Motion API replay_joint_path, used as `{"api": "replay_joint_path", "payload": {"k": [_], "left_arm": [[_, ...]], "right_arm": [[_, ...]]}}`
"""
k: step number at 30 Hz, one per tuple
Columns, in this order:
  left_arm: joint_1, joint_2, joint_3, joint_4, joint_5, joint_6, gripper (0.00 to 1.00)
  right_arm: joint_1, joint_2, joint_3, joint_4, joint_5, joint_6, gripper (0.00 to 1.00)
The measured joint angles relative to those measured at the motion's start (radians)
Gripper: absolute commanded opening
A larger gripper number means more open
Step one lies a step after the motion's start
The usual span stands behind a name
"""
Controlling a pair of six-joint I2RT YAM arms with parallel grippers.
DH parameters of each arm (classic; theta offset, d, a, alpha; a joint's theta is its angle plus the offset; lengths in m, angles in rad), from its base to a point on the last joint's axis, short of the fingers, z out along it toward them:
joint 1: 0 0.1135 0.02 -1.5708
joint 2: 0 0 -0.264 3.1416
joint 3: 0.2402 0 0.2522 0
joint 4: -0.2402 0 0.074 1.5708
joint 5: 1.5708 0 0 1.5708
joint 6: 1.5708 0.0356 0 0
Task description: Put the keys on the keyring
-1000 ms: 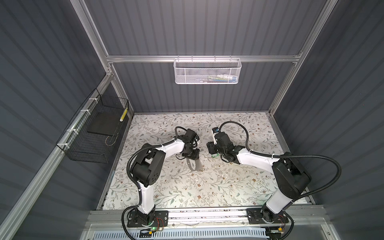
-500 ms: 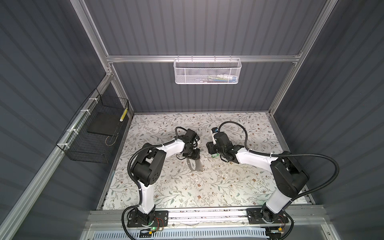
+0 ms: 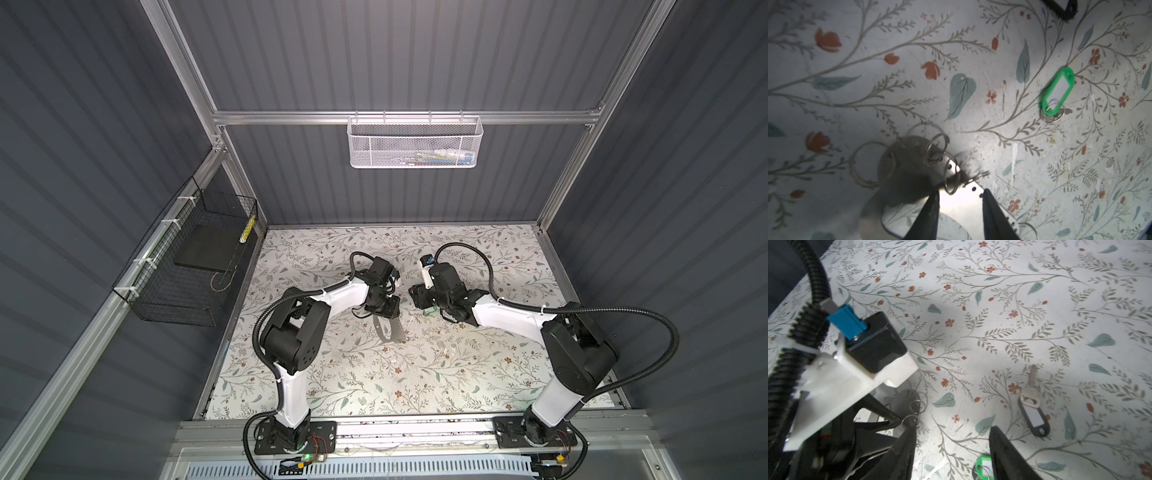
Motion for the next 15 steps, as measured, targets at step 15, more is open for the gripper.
{"api": "replay_joint_path", "payload": {"k": [15], "left_arm": [[0.158,-0.100,-0.015,0.035,0.028,-0.012,0.37]], "right_arm": [[-0.019,0.051,-0.043,-0.053,-0.352,-0.439,0.51]]}}
